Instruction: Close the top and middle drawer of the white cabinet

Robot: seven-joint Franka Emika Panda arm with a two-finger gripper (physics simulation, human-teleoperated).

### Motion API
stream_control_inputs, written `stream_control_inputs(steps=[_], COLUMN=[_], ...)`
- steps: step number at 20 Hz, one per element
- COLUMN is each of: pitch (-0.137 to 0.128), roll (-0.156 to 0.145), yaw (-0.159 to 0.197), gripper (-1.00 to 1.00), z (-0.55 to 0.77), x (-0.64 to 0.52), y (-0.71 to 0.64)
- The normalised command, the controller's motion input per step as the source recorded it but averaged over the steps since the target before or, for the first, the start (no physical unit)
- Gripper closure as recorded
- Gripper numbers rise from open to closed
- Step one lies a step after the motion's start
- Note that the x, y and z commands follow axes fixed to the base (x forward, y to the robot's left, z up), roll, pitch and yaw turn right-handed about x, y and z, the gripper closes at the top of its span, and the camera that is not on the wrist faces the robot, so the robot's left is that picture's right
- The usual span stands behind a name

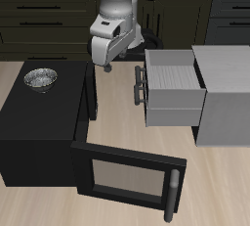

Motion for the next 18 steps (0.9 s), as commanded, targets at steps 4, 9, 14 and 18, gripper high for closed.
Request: stream_control_inputs(steps=[4,9,14,18], pitch=[-0.023,-0.018,0.009,0.004], roll=[-0.02,-0.014,-0.005,0.008], yaw=[0.118,0.163,0.096,0.106], gripper=[-1.0,-1.0,-1.0,-1.0], z=[0.0,-0.09,-0.12,-0.07], x=[0.09,0.1,0.1,0.12], y=[-0.04,-0.01,0.05,0.05])
